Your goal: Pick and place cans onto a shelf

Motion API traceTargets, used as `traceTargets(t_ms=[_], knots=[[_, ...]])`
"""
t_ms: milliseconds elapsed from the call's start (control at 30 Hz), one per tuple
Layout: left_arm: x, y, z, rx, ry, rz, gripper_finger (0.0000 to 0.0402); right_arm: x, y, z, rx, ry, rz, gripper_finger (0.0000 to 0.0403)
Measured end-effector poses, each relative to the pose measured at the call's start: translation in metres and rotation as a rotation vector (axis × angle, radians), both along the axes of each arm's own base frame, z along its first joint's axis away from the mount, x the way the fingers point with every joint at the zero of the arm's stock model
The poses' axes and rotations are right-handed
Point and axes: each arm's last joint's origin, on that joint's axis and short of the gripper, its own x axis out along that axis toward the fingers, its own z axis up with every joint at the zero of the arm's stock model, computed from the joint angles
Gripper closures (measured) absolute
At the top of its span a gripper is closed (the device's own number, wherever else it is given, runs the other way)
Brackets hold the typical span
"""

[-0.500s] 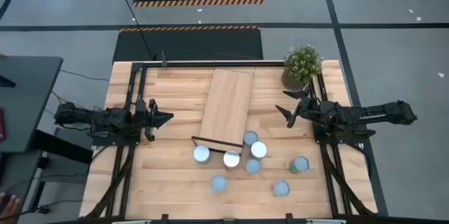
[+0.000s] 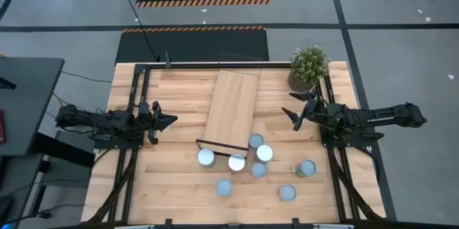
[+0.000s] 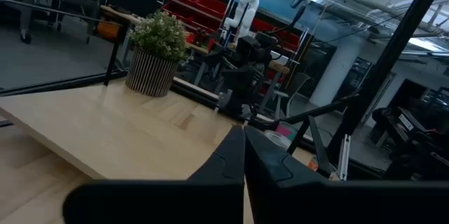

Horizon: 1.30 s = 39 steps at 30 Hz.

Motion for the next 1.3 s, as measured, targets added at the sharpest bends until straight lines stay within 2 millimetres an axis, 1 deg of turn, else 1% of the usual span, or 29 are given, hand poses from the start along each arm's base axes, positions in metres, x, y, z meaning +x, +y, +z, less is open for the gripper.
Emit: traceTargets(t_ms=[1167, 1233, 1300], knots=[[0.0000, 0.0000, 0.0000, -0.001, 0.000, 0.000, 0.0397, 0.0000, 0.0000, -0.0002, 0.000, 0.001, 0.000, 0.0054], [-0.0001, 0.0000, 0.0004, -0.029, -0.010, -0.003, 0.0397, 0.0000, 0.0000, 0.0000, 0.000, 0.000, 0.000, 0.0054], [-0.0007, 0.0004, 0.0050, -0.121, -0.073, -0.003, 0.0397, 0.0000, 0.0000, -0.0001, 0.000, 0.001, 0.000, 0.0054]])
